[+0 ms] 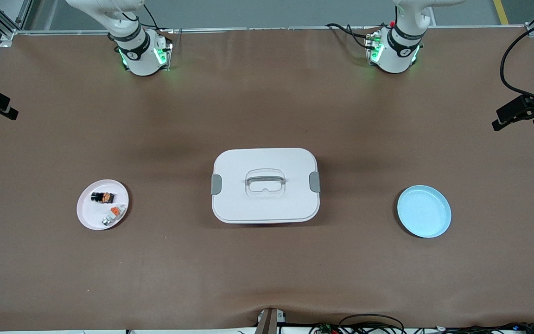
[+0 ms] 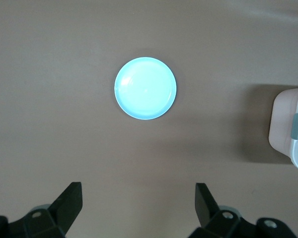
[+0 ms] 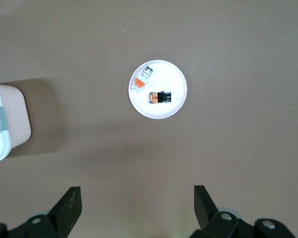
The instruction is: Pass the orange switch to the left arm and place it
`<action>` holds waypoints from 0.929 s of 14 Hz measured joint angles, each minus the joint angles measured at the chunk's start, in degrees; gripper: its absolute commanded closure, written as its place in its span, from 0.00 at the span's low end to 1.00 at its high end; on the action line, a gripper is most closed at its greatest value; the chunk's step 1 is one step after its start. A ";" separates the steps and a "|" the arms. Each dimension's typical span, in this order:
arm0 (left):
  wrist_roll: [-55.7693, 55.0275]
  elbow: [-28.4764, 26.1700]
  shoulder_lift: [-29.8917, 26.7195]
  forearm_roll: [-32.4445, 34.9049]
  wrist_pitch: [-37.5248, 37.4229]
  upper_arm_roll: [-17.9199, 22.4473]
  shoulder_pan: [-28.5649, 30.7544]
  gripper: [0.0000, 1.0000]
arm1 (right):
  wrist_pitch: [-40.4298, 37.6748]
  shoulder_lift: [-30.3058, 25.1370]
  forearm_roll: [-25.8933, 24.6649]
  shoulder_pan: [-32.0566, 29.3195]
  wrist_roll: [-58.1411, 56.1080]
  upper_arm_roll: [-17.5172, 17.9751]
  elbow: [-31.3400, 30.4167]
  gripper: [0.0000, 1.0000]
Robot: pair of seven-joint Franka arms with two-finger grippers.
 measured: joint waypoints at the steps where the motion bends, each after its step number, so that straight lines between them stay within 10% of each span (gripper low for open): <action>1: 0.00 0.00 0.00 0.00 0.00 0.00 0.00 0.00 | 0.00 0.00 -0.01 0.00 0.00 0.00 0.00 0.00; 13: 0.00 0.03 0.01 0.00 0.00 -0.26 -0.19 0.00 | 0.06 0.00 -0.69 0.00 0.12 -0.26 0.00 0.00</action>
